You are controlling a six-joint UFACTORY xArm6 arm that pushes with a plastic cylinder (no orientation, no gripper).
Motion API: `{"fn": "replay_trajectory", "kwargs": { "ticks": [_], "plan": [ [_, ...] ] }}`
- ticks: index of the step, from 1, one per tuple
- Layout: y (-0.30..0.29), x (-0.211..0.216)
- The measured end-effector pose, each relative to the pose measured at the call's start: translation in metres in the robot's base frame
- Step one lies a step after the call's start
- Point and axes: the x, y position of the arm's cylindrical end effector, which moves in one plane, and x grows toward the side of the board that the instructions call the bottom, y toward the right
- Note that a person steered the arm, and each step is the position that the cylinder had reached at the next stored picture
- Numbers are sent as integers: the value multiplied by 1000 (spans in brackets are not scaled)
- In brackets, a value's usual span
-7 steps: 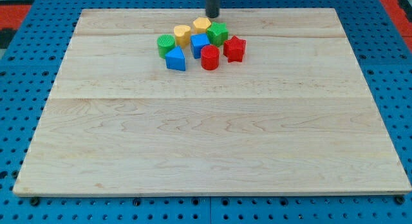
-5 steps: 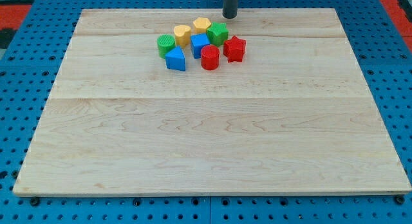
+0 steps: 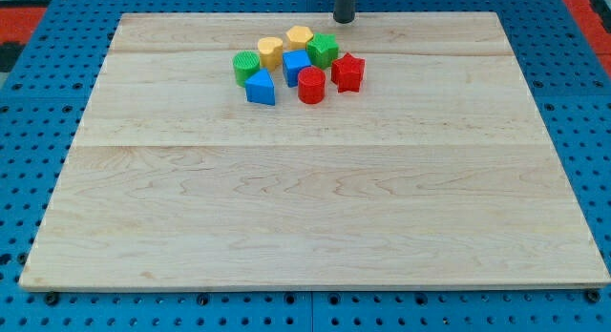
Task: Move the red star to the center right
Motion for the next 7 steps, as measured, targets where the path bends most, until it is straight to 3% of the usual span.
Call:
{"fn": "replay_trajectory", "kwargs": {
  "ticks": [3, 5, 7],
  "plan": [
    [10, 40],
    [-27, 55],
    [-33, 121]
  ]
}}
